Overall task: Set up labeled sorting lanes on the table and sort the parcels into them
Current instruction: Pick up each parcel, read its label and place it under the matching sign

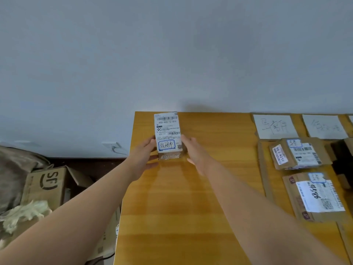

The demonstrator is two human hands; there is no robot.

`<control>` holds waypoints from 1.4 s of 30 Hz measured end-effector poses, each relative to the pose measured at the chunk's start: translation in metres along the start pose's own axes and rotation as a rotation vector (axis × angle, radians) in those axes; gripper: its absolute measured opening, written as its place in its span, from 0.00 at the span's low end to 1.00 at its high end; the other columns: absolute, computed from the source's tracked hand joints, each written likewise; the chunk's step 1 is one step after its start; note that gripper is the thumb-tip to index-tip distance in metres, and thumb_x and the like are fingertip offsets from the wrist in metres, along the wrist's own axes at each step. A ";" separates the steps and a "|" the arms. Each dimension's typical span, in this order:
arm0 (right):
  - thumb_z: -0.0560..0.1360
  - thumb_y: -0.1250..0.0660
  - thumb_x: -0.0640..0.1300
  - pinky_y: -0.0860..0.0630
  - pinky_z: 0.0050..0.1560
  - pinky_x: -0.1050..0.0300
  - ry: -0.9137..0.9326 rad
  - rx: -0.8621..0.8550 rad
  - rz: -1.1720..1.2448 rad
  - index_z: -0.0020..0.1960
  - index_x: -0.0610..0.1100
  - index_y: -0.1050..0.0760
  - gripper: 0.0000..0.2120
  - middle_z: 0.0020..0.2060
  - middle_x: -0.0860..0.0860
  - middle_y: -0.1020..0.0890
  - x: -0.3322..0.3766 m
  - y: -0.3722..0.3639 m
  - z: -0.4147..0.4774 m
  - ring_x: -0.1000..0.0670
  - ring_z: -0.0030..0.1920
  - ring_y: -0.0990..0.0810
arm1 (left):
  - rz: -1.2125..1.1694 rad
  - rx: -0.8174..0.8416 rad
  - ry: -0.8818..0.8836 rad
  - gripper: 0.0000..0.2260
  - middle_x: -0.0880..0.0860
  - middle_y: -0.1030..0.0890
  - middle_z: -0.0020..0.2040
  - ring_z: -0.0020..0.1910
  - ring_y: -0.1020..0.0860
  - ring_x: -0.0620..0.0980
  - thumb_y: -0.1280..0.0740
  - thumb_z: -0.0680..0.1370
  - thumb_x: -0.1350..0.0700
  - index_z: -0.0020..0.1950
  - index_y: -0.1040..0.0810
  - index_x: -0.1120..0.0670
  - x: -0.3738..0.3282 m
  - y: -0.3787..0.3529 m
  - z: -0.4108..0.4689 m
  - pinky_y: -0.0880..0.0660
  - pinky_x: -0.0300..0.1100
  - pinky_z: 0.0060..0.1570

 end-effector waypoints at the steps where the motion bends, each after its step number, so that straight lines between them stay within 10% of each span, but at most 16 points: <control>1: 0.77 0.40 0.62 0.31 0.65 0.48 -0.012 -0.012 0.065 0.64 0.45 0.34 0.24 0.51 0.56 0.22 -0.003 0.000 0.003 0.52 0.56 0.24 | -0.036 0.025 0.005 0.17 0.49 0.21 0.62 0.58 0.23 0.51 0.44 0.83 0.48 0.72 0.34 0.43 0.001 -0.001 0.001 0.26 0.52 0.59; 7: 0.74 0.30 0.51 0.20 0.51 0.53 0.098 -0.069 0.280 0.58 0.40 0.35 0.22 0.55 0.40 0.18 -0.004 0.022 -0.014 0.46 0.48 0.17 | -0.034 0.110 -0.079 0.13 0.49 0.19 0.58 0.57 0.21 0.51 0.40 0.81 0.48 0.65 0.28 0.43 -0.005 -0.017 -0.009 0.25 0.52 0.59; 20: 0.74 0.30 0.46 0.21 0.55 0.44 0.227 -0.064 0.304 0.53 0.42 0.35 0.16 0.48 0.43 0.16 0.011 0.062 -0.072 0.47 0.46 0.16 | 0.047 -0.006 -0.212 0.09 0.51 0.19 0.55 0.57 0.21 0.51 0.41 0.82 0.51 0.59 0.24 0.49 -0.016 -0.047 -0.048 0.24 0.46 0.55; 26: 0.75 0.31 0.47 0.20 0.43 0.56 0.320 -0.141 0.243 0.50 0.43 0.36 0.14 0.43 0.46 0.15 0.008 0.090 -0.113 0.54 0.39 0.15 | -0.008 -0.005 -0.236 0.11 0.53 0.19 0.56 0.55 0.20 0.51 0.39 0.81 0.50 0.60 0.24 0.52 -0.019 -0.074 -0.072 0.23 0.44 0.52; 35: 0.59 0.27 0.59 0.22 0.51 0.49 0.383 -0.322 0.280 0.52 0.43 0.31 0.30 0.42 0.48 0.15 -0.021 0.157 -0.196 0.50 0.43 0.16 | -0.010 0.101 -0.301 0.10 0.52 0.19 0.54 0.52 0.20 0.50 0.38 0.81 0.50 0.59 0.23 0.52 -0.021 -0.146 -0.114 0.24 0.42 0.48; 42: 0.73 0.29 0.50 0.22 0.45 0.55 0.399 -0.396 0.272 0.52 0.43 0.32 0.16 0.41 0.49 0.15 -0.054 0.229 -0.255 0.51 0.40 0.16 | 0.013 0.162 -0.330 0.11 0.52 0.19 0.54 0.50 0.20 0.50 0.38 0.81 0.51 0.60 0.24 0.53 -0.016 -0.222 -0.153 0.23 0.43 0.49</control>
Point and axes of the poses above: each hand's wrist, its own z-axis towards the middle knuckle, its own y-axis out of the back of the hand, x = y × z, the point moved 3 cm from there along z, towards the middle knuckle
